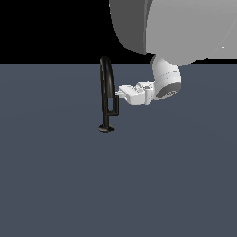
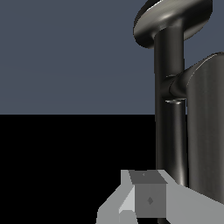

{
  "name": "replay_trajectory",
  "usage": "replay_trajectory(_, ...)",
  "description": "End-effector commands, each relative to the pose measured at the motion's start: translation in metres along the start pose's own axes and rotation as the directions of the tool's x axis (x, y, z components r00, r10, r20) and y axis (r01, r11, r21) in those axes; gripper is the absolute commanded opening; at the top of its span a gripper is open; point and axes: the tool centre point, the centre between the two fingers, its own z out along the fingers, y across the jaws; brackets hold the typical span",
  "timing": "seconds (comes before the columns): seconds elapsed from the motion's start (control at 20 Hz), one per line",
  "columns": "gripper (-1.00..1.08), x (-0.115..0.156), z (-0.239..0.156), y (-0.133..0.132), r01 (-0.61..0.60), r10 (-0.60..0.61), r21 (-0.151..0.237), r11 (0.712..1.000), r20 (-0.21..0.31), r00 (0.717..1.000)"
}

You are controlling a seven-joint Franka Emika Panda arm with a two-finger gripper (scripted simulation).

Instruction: Turn on the faucet by rotating a designated handle.

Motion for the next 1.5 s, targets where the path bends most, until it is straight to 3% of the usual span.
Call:
replay_trajectory(0.0,-1.00,0.009,0.002,-0.003,-0.019,0.018,0.019,1.000,0.023,1.000)
replay_trajectory(0.3,-1.00,0.019,0.004,-0.005,-0.038,0.037,0.037,0.999,0.046,0.998)
replay_trajectory(1.45,-1.00,0.009,0.004,0.012,-0.030,0.029,0.030,0.999,0.037,0.999)
